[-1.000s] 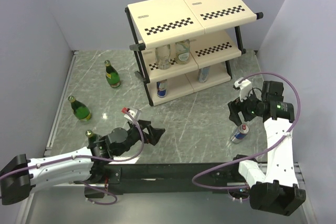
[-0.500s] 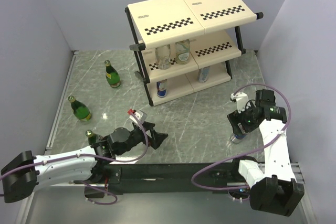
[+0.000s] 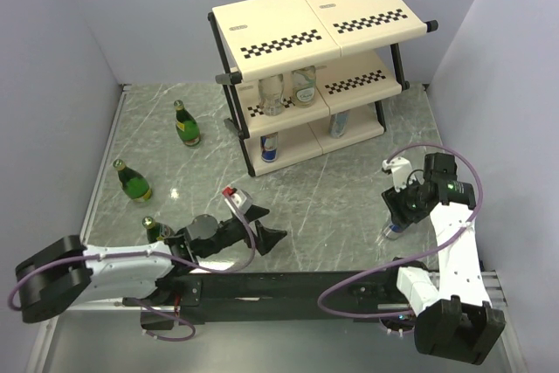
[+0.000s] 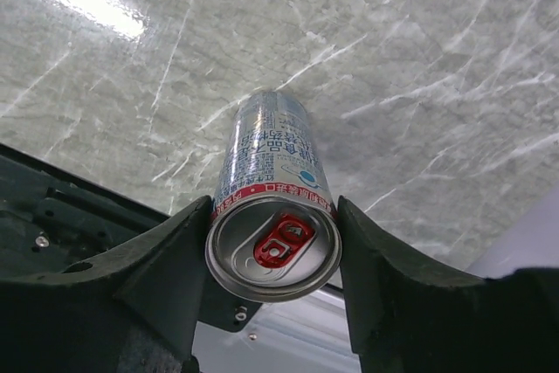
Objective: Place and organize the beverage onto the shelf
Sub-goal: Pick up the drink from the center of the board, then place the drink on the shelf.
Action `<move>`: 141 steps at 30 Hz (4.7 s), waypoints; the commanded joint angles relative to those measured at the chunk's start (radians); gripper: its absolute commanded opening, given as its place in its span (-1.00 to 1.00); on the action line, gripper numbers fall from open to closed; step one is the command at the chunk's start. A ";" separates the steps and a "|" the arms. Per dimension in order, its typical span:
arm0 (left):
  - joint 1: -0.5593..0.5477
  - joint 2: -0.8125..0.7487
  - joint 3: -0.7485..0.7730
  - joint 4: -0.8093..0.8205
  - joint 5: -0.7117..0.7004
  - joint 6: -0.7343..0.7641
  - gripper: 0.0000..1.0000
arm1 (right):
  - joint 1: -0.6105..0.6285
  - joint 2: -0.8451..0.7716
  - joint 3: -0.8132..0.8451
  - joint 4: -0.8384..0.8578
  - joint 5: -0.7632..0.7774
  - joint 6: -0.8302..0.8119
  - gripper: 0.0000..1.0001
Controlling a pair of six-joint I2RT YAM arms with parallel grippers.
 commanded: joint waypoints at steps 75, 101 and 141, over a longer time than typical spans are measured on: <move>-0.124 0.747 0.770 0.030 -0.012 0.490 0.41 | 0.564 0.227 0.365 0.102 -0.232 0.335 -1.00; -0.114 0.664 0.609 0.106 -0.069 0.343 -0.99 | 0.508 0.137 0.434 0.129 -0.252 0.369 0.72; 0.037 1.149 1.138 0.299 -0.865 0.324 -0.99 | 0.041 -0.051 0.095 0.606 -0.257 0.585 0.75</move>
